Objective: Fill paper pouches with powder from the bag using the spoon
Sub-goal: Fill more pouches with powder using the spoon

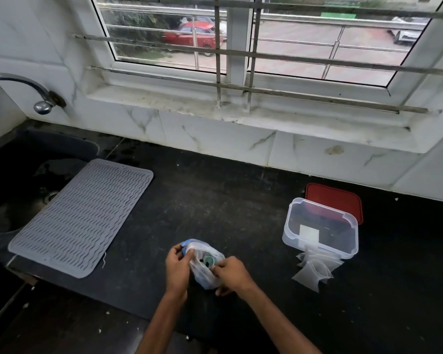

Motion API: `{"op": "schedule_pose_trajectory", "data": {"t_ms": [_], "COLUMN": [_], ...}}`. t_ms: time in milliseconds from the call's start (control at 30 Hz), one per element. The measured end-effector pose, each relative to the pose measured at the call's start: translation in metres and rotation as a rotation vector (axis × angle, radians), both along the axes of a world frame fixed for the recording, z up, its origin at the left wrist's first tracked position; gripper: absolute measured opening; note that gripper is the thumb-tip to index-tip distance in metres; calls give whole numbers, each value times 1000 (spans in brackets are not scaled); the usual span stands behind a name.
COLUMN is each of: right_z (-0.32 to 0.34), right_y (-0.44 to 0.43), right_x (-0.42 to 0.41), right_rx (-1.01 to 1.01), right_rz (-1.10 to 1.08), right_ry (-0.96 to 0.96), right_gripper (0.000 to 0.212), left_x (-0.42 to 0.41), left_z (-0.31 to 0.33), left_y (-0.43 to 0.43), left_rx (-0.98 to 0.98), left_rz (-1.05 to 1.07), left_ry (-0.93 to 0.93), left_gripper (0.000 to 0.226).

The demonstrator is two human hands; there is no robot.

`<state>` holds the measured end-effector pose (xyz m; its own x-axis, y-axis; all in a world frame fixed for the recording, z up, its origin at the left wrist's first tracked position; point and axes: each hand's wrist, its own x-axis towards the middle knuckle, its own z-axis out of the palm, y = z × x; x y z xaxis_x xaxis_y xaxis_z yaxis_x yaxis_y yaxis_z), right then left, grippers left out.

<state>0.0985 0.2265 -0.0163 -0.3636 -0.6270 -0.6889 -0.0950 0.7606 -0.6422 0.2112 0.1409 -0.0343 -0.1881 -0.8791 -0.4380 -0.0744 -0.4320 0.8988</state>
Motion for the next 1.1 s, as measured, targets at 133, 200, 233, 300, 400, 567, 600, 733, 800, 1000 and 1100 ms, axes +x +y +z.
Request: {"op": "schedule_pose_trajectory", "data": {"t_ms": [133, 200, 233, 300, 400, 567, 600, 733, 800, 1000, 1100], "right_z": [-4, -5, -5, -6, -6, -6, -7, -3, 0, 1, 3], "right_y": [3, 4, 4, 7, 7, 9, 9, 12, 14, 18, 13], "right_x": [4, 6, 7, 8, 11, 14, 15, 13, 8, 0, 4], "right_rx": [-81, -115, -123, -126, -145, -235, -255, -314, -317, -147, -81], "right_rz": [12, 35, 56, 70, 32, -5, -8, 44, 98, 386, 418], "right_ry": [85, 118, 138, 166, 220, 393, 401, 353, 319, 523, 625], "right_gripper": [24, 27, 27, 27, 23, 21, 20, 16, 15, 24, 27], "left_x": [10, 14, 16, 18, 21, 18, 17, 12, 9, 7, 7], "left_z": [-6, -15, -20, -32, -41, -43, -43, -36, -27, -12, -17], "left_y": [16, 26, 29, 32, 32, 34, 35, 35, 37, 46, 47], "left_rx": [-117, -75, -24, 48, 5, 3, 11, 29, 24, -15, -26], "left_rz": [-89, -168, -175, -135, -65, -49, -58, -45, -19, -8, -58], "left_ry": [-176, -264, -255, -223, -278, -346, -353, -343, -342, -413, -428], "left_gripper": [41, 45, 39, 22, 28, 24, 25, 28, 22, 19, 16]}}
